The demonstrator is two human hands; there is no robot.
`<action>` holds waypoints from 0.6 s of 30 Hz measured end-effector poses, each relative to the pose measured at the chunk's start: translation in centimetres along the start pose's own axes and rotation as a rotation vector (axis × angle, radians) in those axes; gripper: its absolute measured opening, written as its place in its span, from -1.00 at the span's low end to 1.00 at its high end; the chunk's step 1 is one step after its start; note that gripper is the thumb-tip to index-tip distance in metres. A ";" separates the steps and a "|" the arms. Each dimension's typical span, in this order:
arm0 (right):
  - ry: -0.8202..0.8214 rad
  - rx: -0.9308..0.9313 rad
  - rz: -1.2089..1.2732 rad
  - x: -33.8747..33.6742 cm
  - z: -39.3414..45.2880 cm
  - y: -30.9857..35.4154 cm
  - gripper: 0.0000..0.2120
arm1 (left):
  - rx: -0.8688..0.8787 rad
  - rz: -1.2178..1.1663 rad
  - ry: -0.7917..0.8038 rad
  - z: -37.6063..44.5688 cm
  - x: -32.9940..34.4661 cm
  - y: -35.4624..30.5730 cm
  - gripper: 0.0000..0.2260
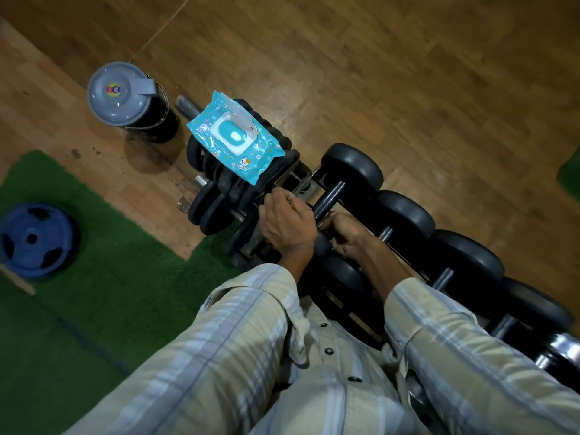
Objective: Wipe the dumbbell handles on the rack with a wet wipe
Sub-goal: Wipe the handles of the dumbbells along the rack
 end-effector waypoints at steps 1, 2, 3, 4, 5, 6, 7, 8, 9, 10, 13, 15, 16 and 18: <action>0.035 0.022 -0.007 -0.2 -0.5 0.2 -0.73 | 0.004 -0.002 0.000 0.0 0.0 0.0 -0.90; 0.070 0.047 0.031 -0.3 -0.9 0.5 -0.77 | 0.004 -0.002 0.002 0.0 0.0 0.0 -0.90; 0.104 0.067 0.109 -0.7 -1.0 1.0 -0.82 | 0.000 -0.001 0.003 0.0 0.0 0.0 -0.91; 0.136 0.078 0.220 -0.9 -1.2 1.6 -0.87 | -0.004 0.001 0.006 0.0 0.0 0.0 -0.90; 0.164 0.070 0.334 -1.2 -1.2 2.2 -0.89 | -0.007 0.004 0.008 0.0 0.1 0.0 -0.90; 0.185 0.047 0.442 -1.4 -0.9 2.7 -0.82 | -0.009 0.006 0.013 0.1 0.1 0.0 -0.89; 0.188 0.025 0.543 -1.4 -0.6 3.1 -0.74 | -0.007 0.008 0.018 0.1 0.2 0.0 -0.89; 0.183 0.006 0.634 -1.1 -0.5 3.4 -0.66 | -0.002 0.009 0.023 0.1 0.1 0.1 -0.89; 0.167 -0.012 0.695 -0.9 -0.3 3.5 -0.61 | 0.001 0.008 0.026 0.1 0.1 0.1 -0.89; 0.172 -0.025 0.733 -0.7 -0.1 3.5 -0.58 | -0.001 0.007 0.029 0.1 0.1 0.2 -0.89; 0.173 -0.086 0.688 -0.6 -0.2 3.0 -0.71 | -0.011 0.001 0.027 0.0 0.1 0.1 -0.88; 0.151 -0.119 0.523 -0.6 -0.3 2.5 -0.84 | -0.011 0.002 0.021 0.1 0.0 0.0 -0.87; 0.129 -0.111 0.399 -0.7 -0.3 2.2 -0.81 | -0.009 0.002 0.019 0.2 0.0 0.0 -0.88; 0.097 -0.083 0.116 -0.6 -0.4 1.4 -0.79 | -0.009 -0.006 0.017 0.2 0.0 0.1 -0.89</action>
Point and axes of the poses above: each hand's wrist, its own z-axis towards the middle knuckle, its own x-axis out of the palm, y = z × x, the point moved 1 cm from there along z, towards the middle knuckle, and after that the axes turned 4 degrees about z, right-handed, at the moved point
